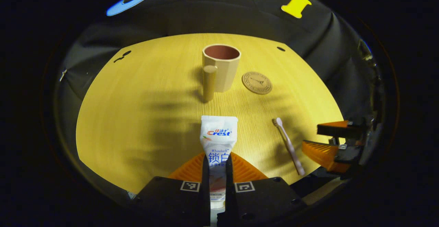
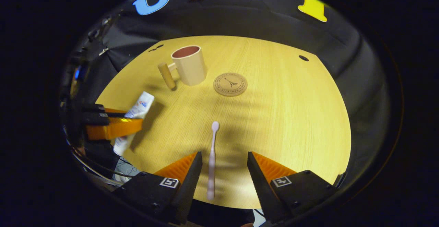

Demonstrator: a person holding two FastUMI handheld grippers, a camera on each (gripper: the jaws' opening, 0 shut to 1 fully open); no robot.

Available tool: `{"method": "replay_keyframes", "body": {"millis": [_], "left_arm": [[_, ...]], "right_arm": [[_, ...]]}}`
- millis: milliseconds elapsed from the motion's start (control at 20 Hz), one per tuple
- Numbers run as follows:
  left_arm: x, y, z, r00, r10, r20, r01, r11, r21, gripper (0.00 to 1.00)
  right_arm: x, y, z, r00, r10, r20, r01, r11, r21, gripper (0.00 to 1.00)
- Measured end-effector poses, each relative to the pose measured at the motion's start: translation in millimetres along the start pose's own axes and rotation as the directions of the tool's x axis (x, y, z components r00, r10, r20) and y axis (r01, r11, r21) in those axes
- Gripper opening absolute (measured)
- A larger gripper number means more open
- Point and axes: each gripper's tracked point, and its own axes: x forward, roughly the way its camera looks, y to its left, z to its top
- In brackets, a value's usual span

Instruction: Put the toothbrush and toothpaste on the desktop into the cup, then pick up the cup and place it on the coaster on the desktop.

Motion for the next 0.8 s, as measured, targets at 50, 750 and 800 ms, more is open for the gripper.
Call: {"method": "replay_keyframes", "body": {"millis": [50,750,800], "left_arm": [[-8,4,2,1.0,-0.009,0.024,0.009,1.0,-0.011,0.22],[-59,58,-15,0.995,-0.004,0.098,0.01,0.998,-0.063,0.22],[-59,59,-12,0.994,-0.008,0.109,0.016,0.997,-0.07,0.22]], "right_arm": [[6,3,-4,1.0,0.0,-0.024,0.0,1.0,-0.006,0.82],[45,22,-13,0.982,-0.016,-0.191,0.003,0.998,-0.066,0.11],[47,22,-14,0.982,-0.015,-0.19,0.004,0.998,-0.058,0.09]]}}
